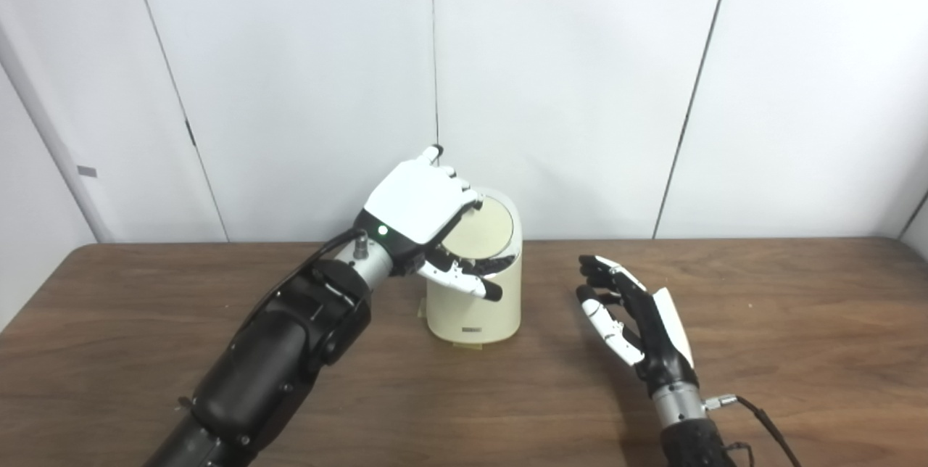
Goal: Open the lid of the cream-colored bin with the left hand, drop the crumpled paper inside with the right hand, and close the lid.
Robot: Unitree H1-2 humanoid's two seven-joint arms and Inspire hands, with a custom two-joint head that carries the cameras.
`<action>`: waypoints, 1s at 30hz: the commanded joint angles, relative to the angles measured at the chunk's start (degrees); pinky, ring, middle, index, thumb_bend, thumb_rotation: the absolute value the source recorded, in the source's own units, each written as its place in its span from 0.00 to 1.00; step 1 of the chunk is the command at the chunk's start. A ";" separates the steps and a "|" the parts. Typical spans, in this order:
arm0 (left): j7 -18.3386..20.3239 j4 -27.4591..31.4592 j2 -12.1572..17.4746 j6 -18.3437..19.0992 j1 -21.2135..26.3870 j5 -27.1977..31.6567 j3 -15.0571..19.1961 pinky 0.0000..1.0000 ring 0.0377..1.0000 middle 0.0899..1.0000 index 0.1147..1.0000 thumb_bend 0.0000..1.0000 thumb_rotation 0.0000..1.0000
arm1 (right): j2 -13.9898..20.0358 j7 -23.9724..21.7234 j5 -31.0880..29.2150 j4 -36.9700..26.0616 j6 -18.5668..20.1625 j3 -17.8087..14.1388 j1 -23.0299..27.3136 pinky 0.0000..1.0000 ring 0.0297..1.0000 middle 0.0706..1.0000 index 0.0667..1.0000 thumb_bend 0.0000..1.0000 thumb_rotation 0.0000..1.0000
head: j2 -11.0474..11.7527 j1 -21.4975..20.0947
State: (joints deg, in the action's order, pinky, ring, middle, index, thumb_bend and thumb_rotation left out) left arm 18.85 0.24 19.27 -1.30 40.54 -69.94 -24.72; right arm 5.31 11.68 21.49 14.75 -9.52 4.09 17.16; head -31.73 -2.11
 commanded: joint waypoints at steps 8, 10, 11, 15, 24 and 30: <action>-3.94 8.28 -3.82 3.59 0.49 16.46 13.19 0.78 0.81 0.76 0.75 0.69 1.00 | 0.20 0.61 -0.35 -1.29 -1.67 -0.42 2.55 0.69 0.77 0.77 0.78 0.20 0.78 | 0.21 0.15; -3.28 9.68 -4.90 5.62 -0.36 20.48 15.89 0.69 0.78 0.77 0.75 0.53 0.91 | 0.30 0.60 -0.36 -1.22 -1.93 -0.39 2.52 0.70 0.78 0.77 0.78 0.20 0.78 | 0.20 0.22; -3.23 10.47 -5.19 6.51 -1.10 22.13 17.12 0.67 0.78 0.77 0.74 0.49 0.87 | 0.35 0.60 -0.37 -1.19 -2.06 -0.39 2.49 0.70 0.78 0.78 0.78 0.20 0.77 | 0.18 0.27; -5.35 10.80 -4.82 6.25 -4.64 26.99 19.91 0.60 0.71 0.73 0.71 0.29 0.51 | 0.22 0.36 -0.71 -1.44 -1.37 -0.56 2.41 0.70 0.78 0.78 0.78 0.20 0.76 | 0.30 -0.05; -13.05 8.12 -6.89 2.92 -13.19 38.81 25.19 0.59 0.71 0.73 0.74 0.22 0.54 | 0.62 0.17 -1.55 -1.00 -1.74 -0.70 2.43 0.70 0.78 0.78 0.78 0.21 0.75 | 0.56 -0.07; -20.62 3.34 -8.58 -3.00 -18.06 43.04 26.52 0.64 0.74 0.75 0.76 0.24 0.69 | 0.81 0.46 -2.02 -0.53 -2.77 -0.98 2.40 0.68 0.77 0.78 0.78 0.19 0.70 | 0.89 -0.04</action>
State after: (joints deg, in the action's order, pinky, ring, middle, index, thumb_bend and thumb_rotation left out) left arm 0.85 3.54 10.73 -1.20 20.90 -28.47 1.18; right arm 5.57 11.61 19.93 15.11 -9.60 3.68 17.19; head -30.76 -2.11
